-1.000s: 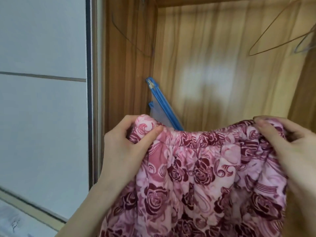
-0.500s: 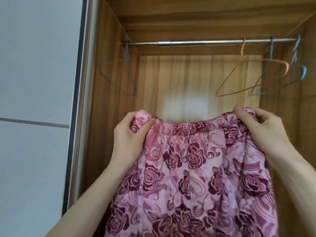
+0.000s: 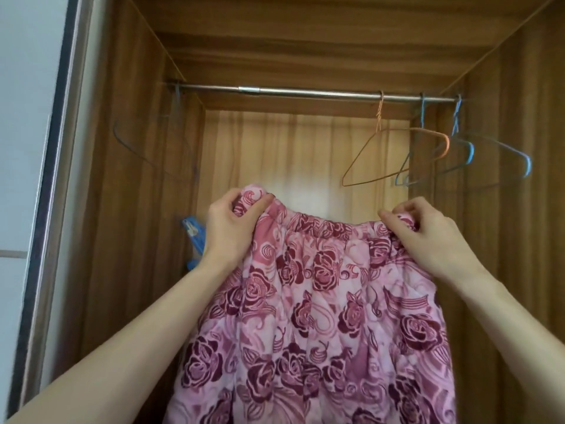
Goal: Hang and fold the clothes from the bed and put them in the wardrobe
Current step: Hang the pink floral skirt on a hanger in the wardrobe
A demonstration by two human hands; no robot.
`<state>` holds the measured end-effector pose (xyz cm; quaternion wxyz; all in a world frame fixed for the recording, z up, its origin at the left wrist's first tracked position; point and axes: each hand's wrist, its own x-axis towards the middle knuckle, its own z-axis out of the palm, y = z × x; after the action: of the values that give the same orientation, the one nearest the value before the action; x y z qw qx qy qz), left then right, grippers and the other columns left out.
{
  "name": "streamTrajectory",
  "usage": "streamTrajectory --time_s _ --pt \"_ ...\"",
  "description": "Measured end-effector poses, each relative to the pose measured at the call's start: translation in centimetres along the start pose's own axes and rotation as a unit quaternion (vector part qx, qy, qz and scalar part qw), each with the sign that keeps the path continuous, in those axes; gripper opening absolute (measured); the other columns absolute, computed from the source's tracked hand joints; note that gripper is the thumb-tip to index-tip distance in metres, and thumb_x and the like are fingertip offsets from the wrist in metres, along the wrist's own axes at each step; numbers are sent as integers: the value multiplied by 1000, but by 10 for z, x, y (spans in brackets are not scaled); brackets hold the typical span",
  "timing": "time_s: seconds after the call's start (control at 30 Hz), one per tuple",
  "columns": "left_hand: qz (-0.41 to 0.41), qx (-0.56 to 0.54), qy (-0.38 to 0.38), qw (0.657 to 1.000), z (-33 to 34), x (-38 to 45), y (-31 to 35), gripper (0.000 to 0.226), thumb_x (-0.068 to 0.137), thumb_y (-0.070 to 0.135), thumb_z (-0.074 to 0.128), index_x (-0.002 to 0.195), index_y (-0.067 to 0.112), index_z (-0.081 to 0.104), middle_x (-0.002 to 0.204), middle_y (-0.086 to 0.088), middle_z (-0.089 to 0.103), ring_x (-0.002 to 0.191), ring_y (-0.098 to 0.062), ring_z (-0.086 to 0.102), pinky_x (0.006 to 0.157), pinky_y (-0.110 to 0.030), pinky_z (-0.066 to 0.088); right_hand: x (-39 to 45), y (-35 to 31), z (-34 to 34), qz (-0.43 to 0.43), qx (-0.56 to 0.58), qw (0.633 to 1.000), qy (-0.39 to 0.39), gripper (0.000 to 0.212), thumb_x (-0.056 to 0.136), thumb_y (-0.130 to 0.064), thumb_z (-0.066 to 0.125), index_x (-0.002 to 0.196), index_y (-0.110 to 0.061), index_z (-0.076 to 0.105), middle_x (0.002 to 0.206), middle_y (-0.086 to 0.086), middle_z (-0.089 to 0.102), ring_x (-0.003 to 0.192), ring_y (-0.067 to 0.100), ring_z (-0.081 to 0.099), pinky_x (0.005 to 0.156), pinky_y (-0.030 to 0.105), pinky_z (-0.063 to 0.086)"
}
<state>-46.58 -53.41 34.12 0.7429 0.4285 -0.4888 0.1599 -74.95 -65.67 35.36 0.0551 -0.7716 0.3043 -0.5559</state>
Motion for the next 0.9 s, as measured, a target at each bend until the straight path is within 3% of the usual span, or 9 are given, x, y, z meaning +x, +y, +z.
streamTrajectory --time_s 0.13,0.27,0.4,0.5,0.6,0.67,0.73,0.83,0.9 --pt "-13 5 13 1000 16 8 -18 23 87 38 84 96 17 77 84 7 76 78 -8 71 68 -26 56 -2 2 2 -115 -123 983 79 35 97 -53 64 109 -22 55 91 -5 64 76 18 64 70 39 53" --pt "-23 4 7 1000 26 13 -35 25 83 39 87 96 20 78 85 8 77 79 -9 73 70 -24 56 24 -30 -12 -286 -271 889 233 20 101 -27 62 109 -9 59 101 9 61 88 32 58 71 45 46" --pt "-41 -23 -18 999 32 17 -43 25 82 39 88 94 18 78 85 4 78 82 -18 75 72 -32 59 99 -69 -27 -240 -452 820 257 29 97 -26 62 115 -4 59 117 22 57 106 43 52 86 51 39" --pt "-41 -22 -34 998 34 17 -49 24 82 43 87 91 23 78 83 5 78 81 -19 75 75 -42 61 147 -90 -31 -128 -534 829 107 33 102 -32 59 124 -7 61 118 18 65 117 40 57 107 53 36" --pt "-42 -34 -39 998 35 19 -51 21 84 39 87 89 20 79 82 2 79 80 -23 76 74 -45 61 175 -93 -27 -48 -562 826 -8 13 103 -21 56 112 -11 59 108 12 62 120 36 60 116 55 31" --pt "-39 -34 -37 998 34 21 -50 21 85 35 87 89 17 79 81 0 78 80 -24 75 72 -43 60 186 -88 -22 -33 -574 818 -19 5 102 -16 56 104 -12 53 109 12 61 116 35 62 108 53 42" --pt "-37 -41 -48 997 36 23 -48 20 87 33 86 91 15 79 82 -1 79 79 -22 76 70 -42 60 195 -79 -21 -15 -562 827 -11 9 102 -12 56 101 -5 59 95 10 61 93 31 63 93 46 54" --pt "-40 -46 -53 997 36 23 -52 21 88 31 85 93 12 79 84 -5 79 80 -28 76 71 -44 60 208 -64 -15 29 -463 886 3 9 100 -10 58 105 -3 63 84 14 59 74 30 58 71 39 48" --pt "-41 -59 -64 995 36 23 -54 21 89 31 83 95 11 79 86 -6 80 80 -29 77 70 -42 62 213 -55 -11 62 -384 921 19 12 98 -10 62 107 -3 66 83 15 59 69 30 57 67 38 47"
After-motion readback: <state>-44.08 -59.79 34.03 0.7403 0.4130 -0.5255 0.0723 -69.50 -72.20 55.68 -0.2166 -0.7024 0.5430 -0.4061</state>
